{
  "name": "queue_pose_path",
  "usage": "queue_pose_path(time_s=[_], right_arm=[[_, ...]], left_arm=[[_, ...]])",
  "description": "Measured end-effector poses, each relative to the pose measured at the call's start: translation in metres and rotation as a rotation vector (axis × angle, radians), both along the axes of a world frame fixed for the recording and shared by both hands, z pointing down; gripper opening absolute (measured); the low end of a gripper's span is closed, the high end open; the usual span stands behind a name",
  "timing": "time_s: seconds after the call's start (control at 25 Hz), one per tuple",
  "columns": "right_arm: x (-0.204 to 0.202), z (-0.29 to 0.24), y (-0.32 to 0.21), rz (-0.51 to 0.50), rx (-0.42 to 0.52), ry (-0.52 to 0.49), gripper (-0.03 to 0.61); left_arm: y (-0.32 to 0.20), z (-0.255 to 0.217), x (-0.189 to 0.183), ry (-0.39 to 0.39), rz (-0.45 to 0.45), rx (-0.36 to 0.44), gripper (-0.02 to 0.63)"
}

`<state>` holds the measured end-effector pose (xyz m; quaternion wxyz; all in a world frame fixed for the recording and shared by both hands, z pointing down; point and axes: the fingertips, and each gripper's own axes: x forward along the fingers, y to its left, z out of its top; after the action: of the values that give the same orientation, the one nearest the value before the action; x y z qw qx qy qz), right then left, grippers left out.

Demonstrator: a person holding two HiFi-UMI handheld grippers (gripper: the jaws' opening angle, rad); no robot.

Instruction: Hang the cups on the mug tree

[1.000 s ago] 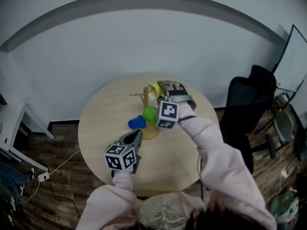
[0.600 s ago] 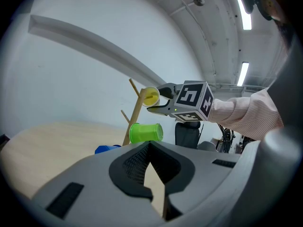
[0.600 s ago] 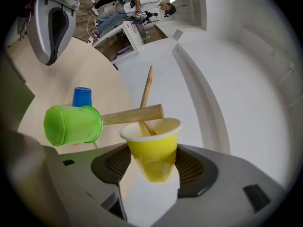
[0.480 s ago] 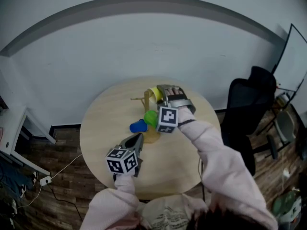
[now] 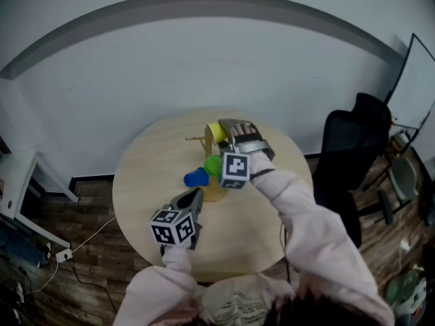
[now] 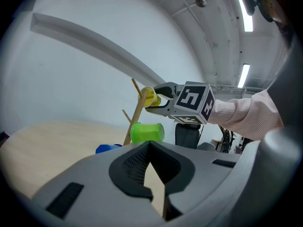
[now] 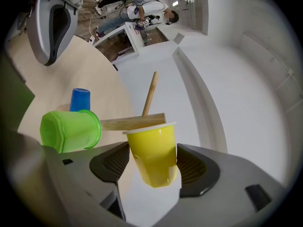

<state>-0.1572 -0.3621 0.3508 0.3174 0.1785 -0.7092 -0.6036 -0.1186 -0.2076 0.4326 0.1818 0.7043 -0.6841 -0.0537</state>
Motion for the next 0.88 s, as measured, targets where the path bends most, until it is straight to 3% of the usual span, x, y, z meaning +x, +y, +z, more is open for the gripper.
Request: queue_pose_path(time_s=[0.44,0.88], right_arm=[[-0.006,0.011,0.008,-0.027,-0.020,0.004,0.374],[0.000,0.010,0.004,-0.020,-0.051,-0.058,0.413]], left_arm=[[0.005,0.008,-0.006,0.010,-0.007,-0.016,0.000],[0.002,0.014,-0.005,0.010,0.015,-0.027,0.000]])
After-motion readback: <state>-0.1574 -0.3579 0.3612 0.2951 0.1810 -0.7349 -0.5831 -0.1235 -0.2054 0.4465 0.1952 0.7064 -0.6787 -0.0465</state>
